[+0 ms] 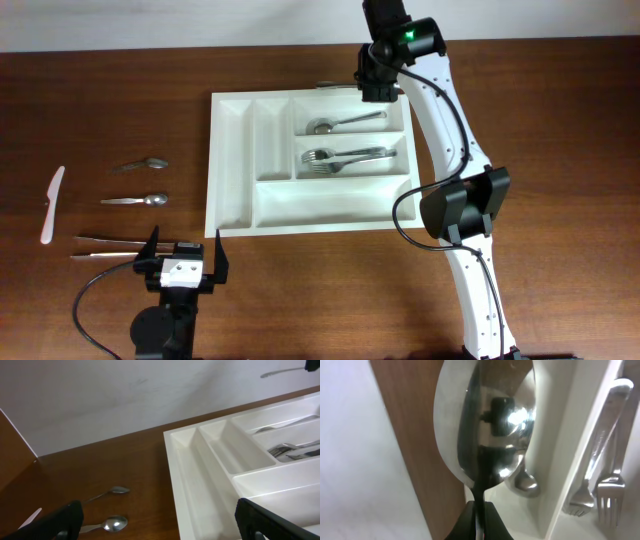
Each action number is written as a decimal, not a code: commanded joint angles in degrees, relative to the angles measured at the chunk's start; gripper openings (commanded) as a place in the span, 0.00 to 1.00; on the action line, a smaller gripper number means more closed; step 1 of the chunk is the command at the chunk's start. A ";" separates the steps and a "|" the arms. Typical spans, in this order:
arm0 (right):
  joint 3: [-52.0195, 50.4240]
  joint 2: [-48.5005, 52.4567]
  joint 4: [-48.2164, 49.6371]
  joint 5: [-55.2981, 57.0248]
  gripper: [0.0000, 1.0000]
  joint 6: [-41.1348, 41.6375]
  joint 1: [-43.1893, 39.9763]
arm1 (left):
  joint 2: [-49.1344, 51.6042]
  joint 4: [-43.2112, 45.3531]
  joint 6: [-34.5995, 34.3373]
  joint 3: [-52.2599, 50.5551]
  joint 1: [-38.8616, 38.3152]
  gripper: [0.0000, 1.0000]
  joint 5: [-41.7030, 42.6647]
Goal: Pack container
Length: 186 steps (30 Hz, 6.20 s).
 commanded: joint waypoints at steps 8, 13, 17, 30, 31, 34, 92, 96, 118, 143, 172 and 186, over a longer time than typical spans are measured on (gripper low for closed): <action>-7.61 0.17 -0.04 0.68 0.04 0.76 1.18 | -0.24 0.17 0.68 -0.37 0.20 0.99 -0.20; -9.64 0.17 0.44 0.68 0.04 0.76 1.79 | -0.24 0.17 0.70 -0.37 0.20 0.99 -0.20; -10.78 0.17 0.98 0.66 0.04 0.50 2.03 | -0.24 0.17 0.70 -0.37 0.20 0.99 -0.20; -10.99 0.17 4.92 0.83 0.48 -2.49 2.19 | -0.24 0.17 0.68 -0.37 0.20 0.99 -0.20; -10.99 0.17 4.92 0.96 0.52 -2.49 2.19 | -0.24 0.17 0.68 -0.37 0.20 0.99 -0.20; -10.97 0.17 6.01 1.11 0.64 -5.33 2.05 | -0.24 0.17 0.68 -0.37 0.20 0.99 -0.20; -57.64 -37.88 -16.48 10.45 0.99 -114.84 -25.99 | -0.24 0.17 0.70 -0.37 0.20 0.99 -0.20; -64.92 -37.88 -12.07 9.44 0.99 -115.05 -28.61 | -0.24 0.17 0.68 -0.37 0.20 0.99 -0.20; -67.41 -38.25 0.76 9.66 0.99 -120.78 -30.14 | -0.24 0.17 0.70 -0.37 0.20 0.99 -0.20; -69.64 -65.05 -5.55 6.71 0.99 -120.37 -30.14 | -0.24 0.17 0.68 -0.37 0.20 0.99 -0.20; -70.49 -65.46 -1.22 15.89 0.99 -113.22 -38.45 | -0.24 0.17 0.68 -0.37 0.20 0.99 -0.22; -70.49 -65.46 -0.26 15.87 0.99 -113.22 -38.45 | -0.24 0.22 0.66 -0.37 0.17 0.99 0.00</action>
